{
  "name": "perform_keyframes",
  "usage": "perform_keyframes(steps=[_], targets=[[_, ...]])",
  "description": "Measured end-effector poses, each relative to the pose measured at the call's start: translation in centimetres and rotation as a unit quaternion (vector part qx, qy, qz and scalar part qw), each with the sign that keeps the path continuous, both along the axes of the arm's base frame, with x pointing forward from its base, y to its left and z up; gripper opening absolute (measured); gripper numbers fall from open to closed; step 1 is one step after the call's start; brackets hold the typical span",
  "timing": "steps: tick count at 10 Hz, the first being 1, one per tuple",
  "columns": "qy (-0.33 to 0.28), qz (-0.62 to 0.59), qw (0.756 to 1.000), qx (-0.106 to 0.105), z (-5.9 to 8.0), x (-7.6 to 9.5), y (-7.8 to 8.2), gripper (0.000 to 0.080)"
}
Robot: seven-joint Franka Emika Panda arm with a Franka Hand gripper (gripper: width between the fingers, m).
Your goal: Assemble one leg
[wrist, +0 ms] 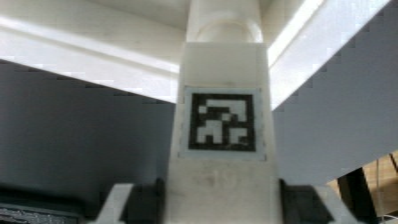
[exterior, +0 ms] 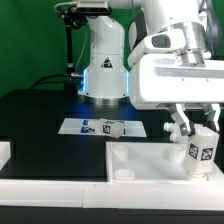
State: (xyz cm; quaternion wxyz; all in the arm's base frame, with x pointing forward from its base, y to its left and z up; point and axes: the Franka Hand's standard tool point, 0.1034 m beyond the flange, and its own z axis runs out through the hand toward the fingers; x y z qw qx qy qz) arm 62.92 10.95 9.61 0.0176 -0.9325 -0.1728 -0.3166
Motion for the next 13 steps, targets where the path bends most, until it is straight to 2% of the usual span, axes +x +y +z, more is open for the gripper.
perform_keyframes(steps=[1,2,3,4,5,6,10,13], targets=[[0.004,0.0,1.0,-0.001,-0.2,-0.1,0.0,0.0291],[0.004,0.0,1.0,-0.001,-0.2,-0.1,0.0,0.0384],[0.006,0.001,1.0,-0.001,-0.2,-0.1,0.0,0.0558],[0.024,0.002,1.0,-0.003,-0.4,-0.3,0.1,0.0558],[0.045,-0.002,0.999,-0.004,0.1,0.1,0.2,0.0633],[0.075,-0.004,0.997,-0.006,0.6,0.4,0.4,0.0645],[0.247,-0.017,0.969,-0.017,0.1,1.7,1.2,0.0649],[0.325,-0.012,0.945,-0.03,-1.3,1.3,0.5,0.0649]])
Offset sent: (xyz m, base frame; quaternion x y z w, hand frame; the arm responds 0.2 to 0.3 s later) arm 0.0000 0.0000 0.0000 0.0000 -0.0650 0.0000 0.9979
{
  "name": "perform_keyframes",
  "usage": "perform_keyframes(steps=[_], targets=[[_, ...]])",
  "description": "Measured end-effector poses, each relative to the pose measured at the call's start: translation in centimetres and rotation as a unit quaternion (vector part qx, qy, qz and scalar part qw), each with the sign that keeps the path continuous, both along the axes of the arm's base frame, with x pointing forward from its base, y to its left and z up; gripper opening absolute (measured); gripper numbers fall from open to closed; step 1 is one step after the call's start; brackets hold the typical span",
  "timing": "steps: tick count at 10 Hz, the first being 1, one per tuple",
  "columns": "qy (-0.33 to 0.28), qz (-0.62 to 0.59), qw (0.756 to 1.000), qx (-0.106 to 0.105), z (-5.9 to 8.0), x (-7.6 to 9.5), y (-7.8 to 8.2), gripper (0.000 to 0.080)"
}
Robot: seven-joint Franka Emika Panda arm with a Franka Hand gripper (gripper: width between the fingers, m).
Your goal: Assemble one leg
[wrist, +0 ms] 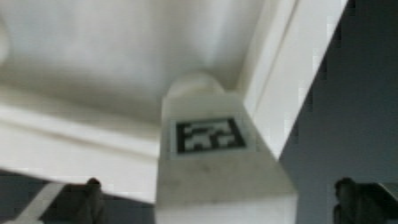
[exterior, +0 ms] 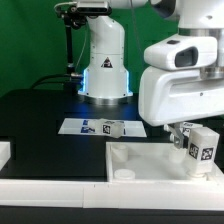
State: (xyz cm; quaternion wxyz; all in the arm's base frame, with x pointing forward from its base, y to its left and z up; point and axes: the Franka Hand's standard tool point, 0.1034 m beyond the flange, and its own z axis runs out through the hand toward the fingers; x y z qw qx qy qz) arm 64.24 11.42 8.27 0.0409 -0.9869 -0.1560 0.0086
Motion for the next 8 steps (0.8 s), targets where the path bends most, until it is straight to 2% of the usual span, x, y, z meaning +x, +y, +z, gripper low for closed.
perform_keyframes(steps=[1,3,4,5,6,8], targets=[[-0.002,0.0,1.0,0.0,-0.41,-0.36,0.03,0.0649],[-0.001,-0.009,1.0,0.0,-0.38,-0.33,0.04,0.0622],[-0.001,-0.009,1.0,0.0,-0.39,-0.33,0.04,0.045],[0.001,-0.031,1.0,0.001,-0.39,-0.34,0.11,0.045],[0.004,-0.065,0.998,0.0,-0.4,-0.34,0.07,0.0287],[0.003,-0.134,0.991,-0.001,-0.43,-0.29,0.0,0.0289]])
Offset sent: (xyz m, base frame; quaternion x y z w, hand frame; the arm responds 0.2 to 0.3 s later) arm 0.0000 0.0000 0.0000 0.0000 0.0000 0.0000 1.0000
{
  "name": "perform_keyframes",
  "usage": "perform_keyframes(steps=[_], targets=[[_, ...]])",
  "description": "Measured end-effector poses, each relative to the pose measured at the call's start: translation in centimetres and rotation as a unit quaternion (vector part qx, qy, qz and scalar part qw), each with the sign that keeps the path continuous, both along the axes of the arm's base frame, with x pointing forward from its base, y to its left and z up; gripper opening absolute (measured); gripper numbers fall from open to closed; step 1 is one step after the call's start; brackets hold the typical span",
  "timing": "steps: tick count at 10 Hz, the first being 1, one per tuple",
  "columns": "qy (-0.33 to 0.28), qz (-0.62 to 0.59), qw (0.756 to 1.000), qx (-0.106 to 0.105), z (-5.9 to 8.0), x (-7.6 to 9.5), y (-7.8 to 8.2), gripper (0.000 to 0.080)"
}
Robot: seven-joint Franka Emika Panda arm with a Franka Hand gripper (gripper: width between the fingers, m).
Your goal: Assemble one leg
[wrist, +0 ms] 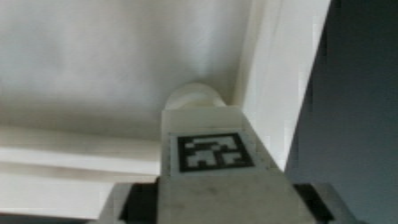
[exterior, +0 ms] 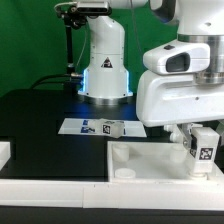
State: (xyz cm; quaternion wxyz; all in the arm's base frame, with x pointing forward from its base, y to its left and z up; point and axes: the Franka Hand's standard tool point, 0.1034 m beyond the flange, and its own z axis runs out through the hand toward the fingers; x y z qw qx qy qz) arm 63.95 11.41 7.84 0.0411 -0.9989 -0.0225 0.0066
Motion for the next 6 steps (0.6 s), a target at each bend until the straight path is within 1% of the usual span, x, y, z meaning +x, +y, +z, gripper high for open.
perform_keyframes(steps=[1,2,3,4,5,6], targets=[[-0.005,-0.055,0.998,0.0,-0.07,-0.25,-0.13,0.0289],[0.003,-0.134,0.991,0.0,0.02,-0.46,-0.11,0.0289],[0.009,-0.208,0.978,0.0,0.03,-0.48,-0.12,0.0289],[0.018,-0.286,0.958,0.003,-0.08,-0.53,-0.14,0.0289],[0.029,-0.36,0.932,0.007,-0.19,-0.56,-0.2,0.0289],[0.036,-0.408,0.912,0.014,-0.18,-0.51,-0.2,0.0289]])
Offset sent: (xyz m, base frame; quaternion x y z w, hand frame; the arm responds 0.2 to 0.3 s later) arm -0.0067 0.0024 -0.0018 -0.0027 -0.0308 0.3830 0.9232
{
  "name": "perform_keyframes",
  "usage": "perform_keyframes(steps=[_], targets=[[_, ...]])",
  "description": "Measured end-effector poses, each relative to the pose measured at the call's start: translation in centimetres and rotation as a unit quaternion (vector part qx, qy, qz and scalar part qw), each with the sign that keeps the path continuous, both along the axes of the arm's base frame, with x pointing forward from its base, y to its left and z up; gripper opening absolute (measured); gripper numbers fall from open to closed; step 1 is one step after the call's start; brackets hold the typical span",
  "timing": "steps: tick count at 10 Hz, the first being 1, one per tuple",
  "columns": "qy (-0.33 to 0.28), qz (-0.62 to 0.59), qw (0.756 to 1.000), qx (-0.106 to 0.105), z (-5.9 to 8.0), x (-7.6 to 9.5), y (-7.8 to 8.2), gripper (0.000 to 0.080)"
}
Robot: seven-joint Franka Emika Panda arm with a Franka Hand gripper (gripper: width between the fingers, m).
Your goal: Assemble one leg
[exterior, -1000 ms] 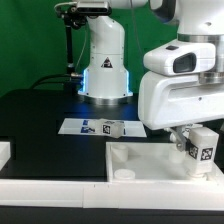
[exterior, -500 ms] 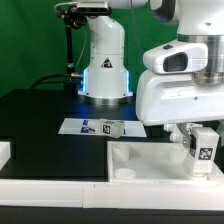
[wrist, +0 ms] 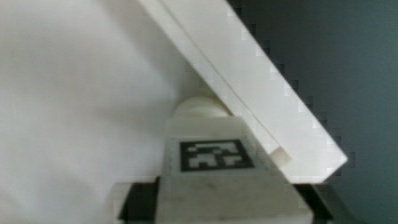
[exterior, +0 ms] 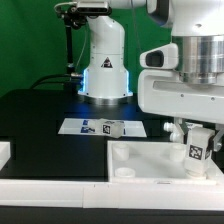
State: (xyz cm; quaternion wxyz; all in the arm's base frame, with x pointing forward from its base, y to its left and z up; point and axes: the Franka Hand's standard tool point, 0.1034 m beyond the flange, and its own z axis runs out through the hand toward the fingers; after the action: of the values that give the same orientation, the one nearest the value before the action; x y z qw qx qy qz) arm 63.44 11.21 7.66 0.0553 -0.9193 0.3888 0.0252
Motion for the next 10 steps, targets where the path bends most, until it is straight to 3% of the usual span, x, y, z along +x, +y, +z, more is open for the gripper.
perform_keyframes(steps=[4,6,7,8,9,10], targets=[[0.014,-0.102,0.995,0.005,-0.03,-0.06,0.27,0.0289],[0.033,-0.234,0.971,0.036,-0.12,0.08,0.06,0.0289],[0.031,-0.222,0.974,0.036,-0.13,0.05,0.22,0.0361],[0.03,-0.213,0.976,0.036,-0.13,0.04,0.3,0.0361],[0.025,-0.185,0.982,0.036,-0.15,0.04,0.28,0.0545],[0.002,-0.088,0.996,0.035,-0.17,0.26,0.11,0.0545]])
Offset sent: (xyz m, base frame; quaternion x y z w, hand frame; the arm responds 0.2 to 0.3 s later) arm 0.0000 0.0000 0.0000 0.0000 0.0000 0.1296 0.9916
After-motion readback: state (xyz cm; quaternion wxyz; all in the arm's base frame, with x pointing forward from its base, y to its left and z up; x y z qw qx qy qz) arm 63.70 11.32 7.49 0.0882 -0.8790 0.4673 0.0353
